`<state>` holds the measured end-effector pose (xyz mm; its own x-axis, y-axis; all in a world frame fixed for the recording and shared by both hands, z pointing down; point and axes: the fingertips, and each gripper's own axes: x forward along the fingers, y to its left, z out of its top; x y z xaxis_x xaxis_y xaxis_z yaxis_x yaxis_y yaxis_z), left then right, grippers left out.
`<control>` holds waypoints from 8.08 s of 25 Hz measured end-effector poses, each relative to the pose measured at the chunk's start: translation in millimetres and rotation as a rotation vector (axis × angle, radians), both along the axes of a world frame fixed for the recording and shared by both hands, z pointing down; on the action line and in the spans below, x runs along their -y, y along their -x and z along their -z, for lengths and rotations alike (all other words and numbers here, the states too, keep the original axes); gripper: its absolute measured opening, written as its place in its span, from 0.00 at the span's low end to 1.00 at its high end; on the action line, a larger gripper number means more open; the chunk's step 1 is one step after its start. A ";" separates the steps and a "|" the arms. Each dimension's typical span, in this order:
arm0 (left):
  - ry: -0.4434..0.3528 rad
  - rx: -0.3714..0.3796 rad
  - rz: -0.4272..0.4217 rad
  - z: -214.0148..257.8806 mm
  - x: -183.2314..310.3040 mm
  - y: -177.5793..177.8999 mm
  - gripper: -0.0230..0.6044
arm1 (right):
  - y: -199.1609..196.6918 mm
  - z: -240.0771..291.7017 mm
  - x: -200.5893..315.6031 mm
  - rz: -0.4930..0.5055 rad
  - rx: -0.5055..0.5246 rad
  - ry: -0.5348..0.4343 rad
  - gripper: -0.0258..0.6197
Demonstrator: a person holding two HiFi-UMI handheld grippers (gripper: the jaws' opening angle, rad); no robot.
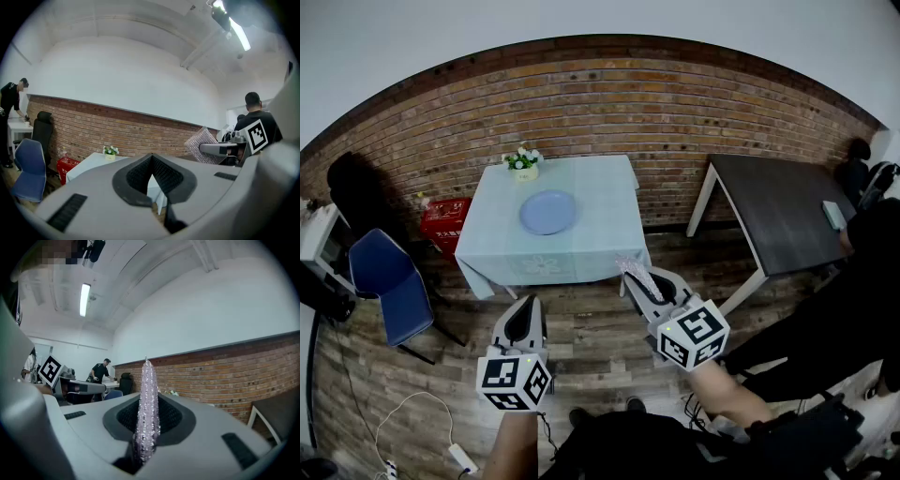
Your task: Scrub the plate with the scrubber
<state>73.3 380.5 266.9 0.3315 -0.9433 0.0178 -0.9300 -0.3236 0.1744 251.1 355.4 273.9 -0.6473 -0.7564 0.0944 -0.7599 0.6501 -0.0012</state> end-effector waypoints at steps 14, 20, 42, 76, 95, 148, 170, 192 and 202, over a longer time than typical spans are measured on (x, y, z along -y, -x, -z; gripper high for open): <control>0.004 0.019 -0.014 -3.0 11.9 16.3 0.05 | 21.5 -0.4 7.5 -0.008 0.049 0.008 0.13; -0.002 0.017 -0.023 -3.4 16.9 25.3 0.05 | 34.9 1.7 12.2 -0.008 0.033 -0.002 0.13; -0.005 -0.002 -0.081 -22.5 37.5 96.3 0.05 | 96.7 -8.4 27.2 -0.062 0.001 -0.006 0.13; 0.075 0.076 0.033 -28.8 292.5 47.1 0.05 | 52.5 -38.0 289.5 0.083 0.058 0.056 0.13; 0.092 0.069 -0.034 -54.2 384.8 96.7 0.05 | 102.5 -56.6 367.5 0.076 0.012 0.097 0.14; 0.585 0.060 -0.067 -295.2 525.4 187.4 0.05 | 259.9 -296.0 526.0 0.377 -0.324 0.586 0.13; 0.766 0.049 -0.070 -356.2 523.1 165.1 0.15 | 307.6 -350.6 522.9 0.742 -0.491 0.687 0.13; 0.766 0.115 -0.074 -359.7 522.8 166.4 0.14 | 285.5 -367.0 573.9 0.380 -0.525 0.685 0.14; 0.770 0.130 -0.123 -360.7 522.6 165.2 0.15 | 254.2 -369.7 589.2 0.162 -0.482 0.733 0.14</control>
<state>-91.9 -142.1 627.6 0.3832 -0.6061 0.6970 -0.9236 -0.2578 0.2836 -3.1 -233.7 643.6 -0.5061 -0.3015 0.8081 -0.6838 0.7112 -0.1630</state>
